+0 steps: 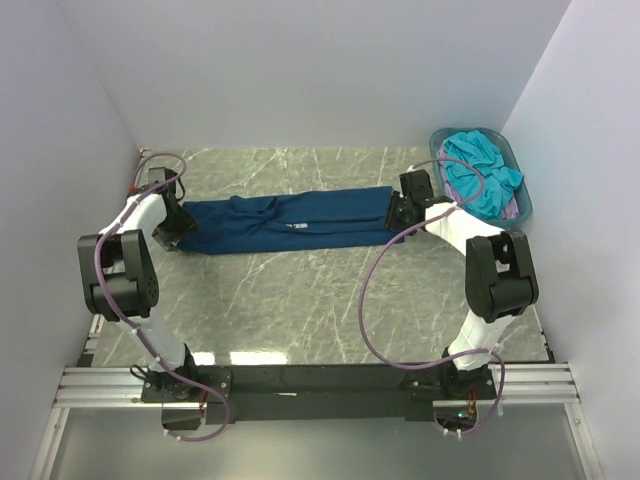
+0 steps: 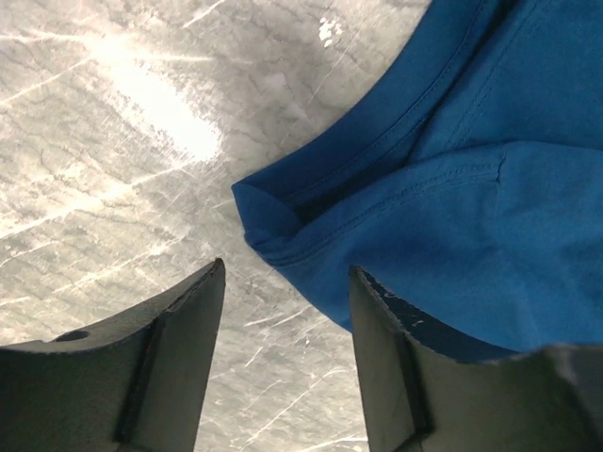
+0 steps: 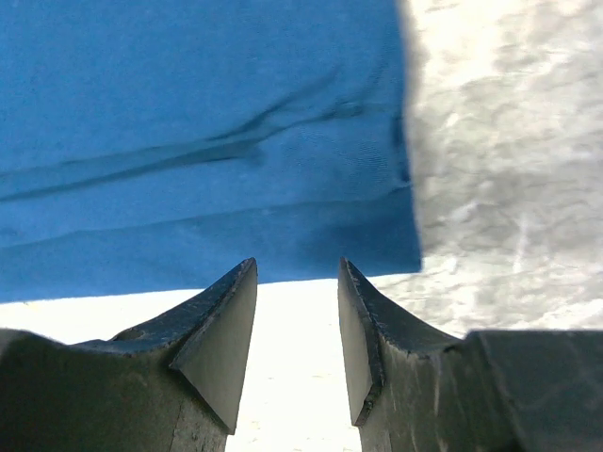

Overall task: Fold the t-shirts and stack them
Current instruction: Fold the tshirt

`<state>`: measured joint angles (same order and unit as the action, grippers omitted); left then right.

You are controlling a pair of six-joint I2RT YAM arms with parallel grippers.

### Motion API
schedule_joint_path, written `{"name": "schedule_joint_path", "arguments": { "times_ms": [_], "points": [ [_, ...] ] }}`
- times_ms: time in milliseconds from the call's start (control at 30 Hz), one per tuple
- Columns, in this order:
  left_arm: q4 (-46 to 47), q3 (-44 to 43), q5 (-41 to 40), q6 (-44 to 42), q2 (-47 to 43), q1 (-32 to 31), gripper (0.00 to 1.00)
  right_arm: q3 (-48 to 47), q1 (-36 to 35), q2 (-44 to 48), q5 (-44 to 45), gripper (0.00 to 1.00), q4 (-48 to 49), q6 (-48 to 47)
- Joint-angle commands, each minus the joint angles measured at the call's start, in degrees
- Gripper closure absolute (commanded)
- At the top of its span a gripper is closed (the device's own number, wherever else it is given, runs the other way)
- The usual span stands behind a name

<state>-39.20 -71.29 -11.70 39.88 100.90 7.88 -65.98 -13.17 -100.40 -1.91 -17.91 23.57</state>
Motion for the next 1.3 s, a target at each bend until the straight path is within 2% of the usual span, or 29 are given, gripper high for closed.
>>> {"name": "schedule_joint_path", "arguments": {
  "times_ms": [0,100,133,267,300,433,767,900,1167,1267],
  "points": [
    [-0.96,-3.15,-0.51,0.55,0.70,-0.32,0.40,0.41,1.56,1.79,1.03,0.53,1.56,1.39],
    [-0.70,-3.68,-0.60,0.55,1.40,-0.32,0.52,0.58,2.80,0.82,1.03,0.53,1.21,2.17],
    [-0.70,-3.86,-0.69,0.55,1.84,-0.41,0.65,0.85,2.97,0.73,0.86,0.53,1.39,2.35],
    [-0.44,-3.07,-1.21,0.38,2.54,-0.32,0.72,1.29,4.29,-0.84,-0.11,0.53,2.09,3.06],
    [-0.26,-2.55,-1.48,0.29,2.37,-0.41,0.79,1.29,4.81,-1.20,-0.28,0.53,2.18,3.49],
    [2.37,2.46,-1.05,0.29,-1.57,0.82,0.92,1.38,6.58,-3.74,-2.74,0.53,2.88,4.64],
    [9.14,13.01,10.12,0.29,-6.60,7.41,0.94,0.85,8.07,-5.42,-3.89,0.56,1.39,5.87],
    [10.02,15.38,11.18,-0.06,-6.95,10.04,0.93,0.67,8.07,-5.51,-4.06,0.57,0.25,5.52],
    [10.11,16.62,12.58,-0.42,-7.48,11.45,0.92,-0.12,8.07,-6.03,-8.02,0.58,-1.42,5.08],
    [10.02,16.53,12.76,-0.59,-7.21,11.98,0.93,-0.38,8.25,-6.30,-7.06,0.64,-2.39,4.73]
  ]
}}
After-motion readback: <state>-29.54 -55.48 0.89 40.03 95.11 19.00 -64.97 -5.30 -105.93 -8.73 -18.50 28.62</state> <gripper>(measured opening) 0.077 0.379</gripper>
